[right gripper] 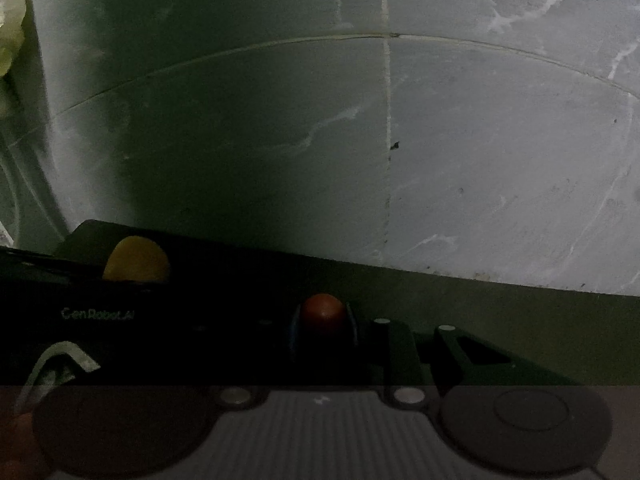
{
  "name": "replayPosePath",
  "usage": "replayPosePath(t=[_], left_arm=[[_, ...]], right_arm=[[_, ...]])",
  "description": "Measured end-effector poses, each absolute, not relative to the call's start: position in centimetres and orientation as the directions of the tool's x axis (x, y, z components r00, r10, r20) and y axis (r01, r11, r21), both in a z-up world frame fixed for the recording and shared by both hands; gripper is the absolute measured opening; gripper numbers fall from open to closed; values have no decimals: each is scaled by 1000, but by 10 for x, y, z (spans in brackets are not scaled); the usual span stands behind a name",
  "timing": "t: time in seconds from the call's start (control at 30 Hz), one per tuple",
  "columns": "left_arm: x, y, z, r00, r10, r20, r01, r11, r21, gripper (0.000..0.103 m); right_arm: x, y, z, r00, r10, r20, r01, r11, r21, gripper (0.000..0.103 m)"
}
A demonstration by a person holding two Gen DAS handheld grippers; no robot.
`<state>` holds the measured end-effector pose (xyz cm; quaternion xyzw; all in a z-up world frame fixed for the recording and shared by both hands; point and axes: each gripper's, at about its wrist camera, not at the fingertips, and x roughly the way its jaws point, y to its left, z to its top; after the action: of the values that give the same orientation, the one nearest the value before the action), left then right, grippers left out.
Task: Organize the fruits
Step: 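Carry the pear and cherry tomato back over the tray with both tools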
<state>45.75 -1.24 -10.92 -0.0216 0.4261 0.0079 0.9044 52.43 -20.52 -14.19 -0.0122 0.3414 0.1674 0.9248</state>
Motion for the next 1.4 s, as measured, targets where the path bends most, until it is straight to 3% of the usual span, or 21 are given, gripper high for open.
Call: replayPosePath(t=[1.4], left_arm=[[446,0,-102,648,-84,-757,51,996,-67,54]], right_arm=[[489,-212,-129,750,274,-603,-277,957,91,26]])
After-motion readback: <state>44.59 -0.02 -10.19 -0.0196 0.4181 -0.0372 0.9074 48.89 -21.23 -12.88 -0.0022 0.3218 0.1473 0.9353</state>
